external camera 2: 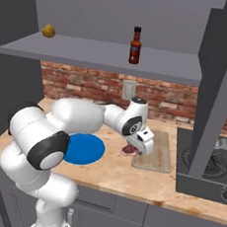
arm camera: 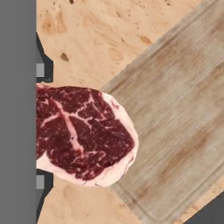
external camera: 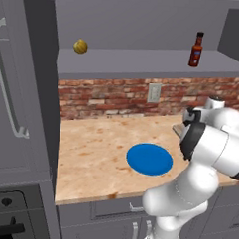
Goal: Pick the steak from the plate and place it on the cutting board. Then pick the condiment bottle from the cabinet and place it next to the cutting board.
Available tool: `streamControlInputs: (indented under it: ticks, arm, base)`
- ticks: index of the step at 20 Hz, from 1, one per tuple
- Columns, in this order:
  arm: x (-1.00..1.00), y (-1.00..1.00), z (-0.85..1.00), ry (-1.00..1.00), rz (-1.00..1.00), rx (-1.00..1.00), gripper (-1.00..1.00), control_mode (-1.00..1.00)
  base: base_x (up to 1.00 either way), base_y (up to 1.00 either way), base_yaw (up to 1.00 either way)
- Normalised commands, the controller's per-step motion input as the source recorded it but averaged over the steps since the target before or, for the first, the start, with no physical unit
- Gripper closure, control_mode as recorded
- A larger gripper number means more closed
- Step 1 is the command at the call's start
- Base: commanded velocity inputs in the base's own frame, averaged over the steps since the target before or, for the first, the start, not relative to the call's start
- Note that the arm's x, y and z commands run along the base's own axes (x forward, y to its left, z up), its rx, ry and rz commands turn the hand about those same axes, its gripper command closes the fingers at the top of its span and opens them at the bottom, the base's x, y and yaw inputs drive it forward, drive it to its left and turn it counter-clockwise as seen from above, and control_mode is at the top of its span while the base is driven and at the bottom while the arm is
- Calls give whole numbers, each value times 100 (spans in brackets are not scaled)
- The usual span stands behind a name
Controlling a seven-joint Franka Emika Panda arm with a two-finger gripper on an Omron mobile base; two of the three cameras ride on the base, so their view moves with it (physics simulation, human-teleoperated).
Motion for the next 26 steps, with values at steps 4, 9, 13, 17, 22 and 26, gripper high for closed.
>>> streamControlInputs:
  ticks: [4, 9, 13, 17, 22, 26]
  arm:
    - [5, -25, 0, 0, -1, 0, 100, -100]
    - [6, -24, 0, 0, -1, 0, 100, -100]
    - [5, -18, -5, -1, 0, 0, 100, -100]
    - [4, -12, -22, -6, 0, 0, 100, -100]
    - [5, -4, -34, -10, 0, 0, 100, -100]
    - [10, -3, -28, -8, 0, 0, 100, -100]
  base:
    - [0, 0, 0]
    - [0, 0, 0]
    - [0, 0, 0]
    - [0, 0, 0]
    - [0, 0, 0]
    - [0, 0, 0]
